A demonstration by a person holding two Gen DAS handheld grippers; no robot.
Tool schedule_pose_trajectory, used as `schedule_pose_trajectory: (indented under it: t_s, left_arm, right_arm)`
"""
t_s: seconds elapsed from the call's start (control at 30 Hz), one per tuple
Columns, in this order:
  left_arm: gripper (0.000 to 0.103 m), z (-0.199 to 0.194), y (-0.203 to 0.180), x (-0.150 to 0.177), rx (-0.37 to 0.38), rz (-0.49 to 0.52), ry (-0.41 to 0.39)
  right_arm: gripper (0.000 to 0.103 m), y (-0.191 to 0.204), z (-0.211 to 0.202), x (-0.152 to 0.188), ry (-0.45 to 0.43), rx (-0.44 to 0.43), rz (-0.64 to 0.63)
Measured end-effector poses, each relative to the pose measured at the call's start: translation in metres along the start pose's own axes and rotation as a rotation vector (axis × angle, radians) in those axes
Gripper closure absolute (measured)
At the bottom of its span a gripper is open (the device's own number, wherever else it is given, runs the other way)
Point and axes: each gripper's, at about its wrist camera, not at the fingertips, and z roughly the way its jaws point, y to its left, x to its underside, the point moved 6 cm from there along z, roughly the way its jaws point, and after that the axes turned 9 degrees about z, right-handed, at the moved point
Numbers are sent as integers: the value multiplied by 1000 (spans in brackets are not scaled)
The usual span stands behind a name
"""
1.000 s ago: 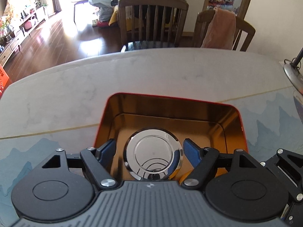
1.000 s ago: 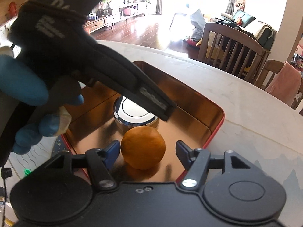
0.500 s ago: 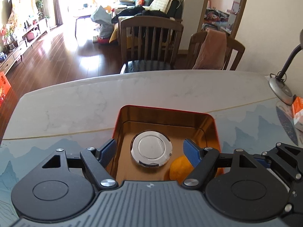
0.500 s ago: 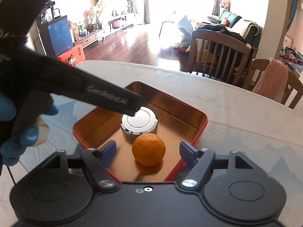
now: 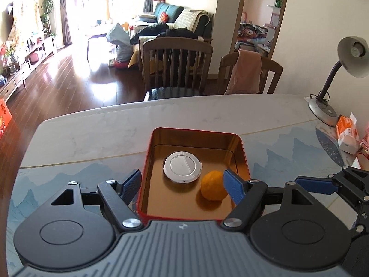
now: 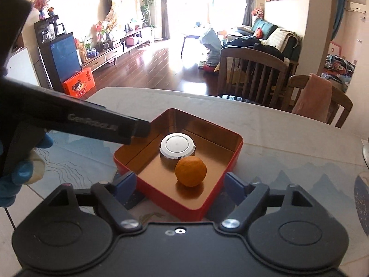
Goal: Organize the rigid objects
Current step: 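Withdraw both tools from the red tin back toward the remaining items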
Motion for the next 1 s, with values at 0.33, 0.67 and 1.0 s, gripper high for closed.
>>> schedule_pose_trajectory:
  t_s: [0.33, 0.67, 1.0]
  left_arm:
    - [20, -42, 4, 28, -4, 19, -28]
    - [17, -78, 11, 74, -5, 13, -45]
    - [17, -95, 20, 126, -51, -20, -37]
  right_arm:
    - [3, 6, -34, 18, -50, -3, 54]
    - [0, 13, -56, 41, -97, -6, 94]
    - [0, 31, -59, 83, -78, 13, 84]
